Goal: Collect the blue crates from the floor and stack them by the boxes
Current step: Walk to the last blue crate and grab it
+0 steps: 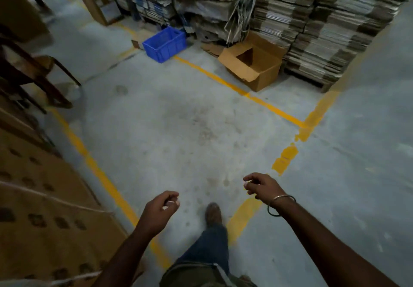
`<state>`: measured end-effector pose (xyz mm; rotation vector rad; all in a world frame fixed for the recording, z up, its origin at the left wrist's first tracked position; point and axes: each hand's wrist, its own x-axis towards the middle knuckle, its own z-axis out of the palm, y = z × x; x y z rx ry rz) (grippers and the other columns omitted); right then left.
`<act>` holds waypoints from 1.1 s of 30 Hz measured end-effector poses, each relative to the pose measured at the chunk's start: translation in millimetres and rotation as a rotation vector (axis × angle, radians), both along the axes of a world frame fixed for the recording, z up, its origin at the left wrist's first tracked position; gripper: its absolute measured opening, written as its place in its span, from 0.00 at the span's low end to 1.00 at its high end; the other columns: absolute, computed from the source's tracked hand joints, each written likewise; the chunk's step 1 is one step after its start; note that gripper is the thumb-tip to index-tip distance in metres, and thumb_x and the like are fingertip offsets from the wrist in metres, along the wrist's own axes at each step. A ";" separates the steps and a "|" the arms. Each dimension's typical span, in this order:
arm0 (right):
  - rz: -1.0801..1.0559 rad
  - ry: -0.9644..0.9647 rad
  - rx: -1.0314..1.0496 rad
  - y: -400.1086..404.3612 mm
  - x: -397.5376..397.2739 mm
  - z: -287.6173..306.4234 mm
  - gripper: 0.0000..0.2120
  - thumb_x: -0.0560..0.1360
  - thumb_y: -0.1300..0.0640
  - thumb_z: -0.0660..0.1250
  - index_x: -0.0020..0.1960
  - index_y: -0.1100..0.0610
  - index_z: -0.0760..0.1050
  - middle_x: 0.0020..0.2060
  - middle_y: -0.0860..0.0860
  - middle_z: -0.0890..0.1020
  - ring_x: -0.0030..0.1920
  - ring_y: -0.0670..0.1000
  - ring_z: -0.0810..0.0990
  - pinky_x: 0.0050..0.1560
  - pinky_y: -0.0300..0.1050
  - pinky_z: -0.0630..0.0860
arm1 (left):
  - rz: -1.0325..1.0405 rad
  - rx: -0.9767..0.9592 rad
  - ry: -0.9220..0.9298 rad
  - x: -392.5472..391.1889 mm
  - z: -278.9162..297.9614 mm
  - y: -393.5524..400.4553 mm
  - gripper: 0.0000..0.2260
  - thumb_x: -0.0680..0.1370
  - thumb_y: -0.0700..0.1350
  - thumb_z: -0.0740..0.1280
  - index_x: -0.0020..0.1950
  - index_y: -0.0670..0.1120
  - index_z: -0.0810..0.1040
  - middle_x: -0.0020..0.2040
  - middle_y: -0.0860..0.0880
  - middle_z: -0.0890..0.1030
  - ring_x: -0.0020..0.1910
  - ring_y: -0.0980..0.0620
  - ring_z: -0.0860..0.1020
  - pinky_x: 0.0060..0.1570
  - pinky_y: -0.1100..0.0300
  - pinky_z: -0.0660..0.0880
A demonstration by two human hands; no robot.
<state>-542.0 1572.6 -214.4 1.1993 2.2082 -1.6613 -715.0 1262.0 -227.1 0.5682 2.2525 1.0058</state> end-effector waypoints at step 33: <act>0.408 -0.029 0.136 513.8 -871.2 -11.7 0.07 0.72 0.57 0.70 0.50 0.52 0.80 0.38 0.54 0.84 0.37 0.48 0.84 0.33 0.34 0.72 | 0.523 -0.011 -0.035 -752.8 -12.7 436.4 0.08 0.79 0.45 0.72 0.58 0.52 0.83 0.52 0.54 0.85 0.50 0.63 0.81 0.45 0.71 0.75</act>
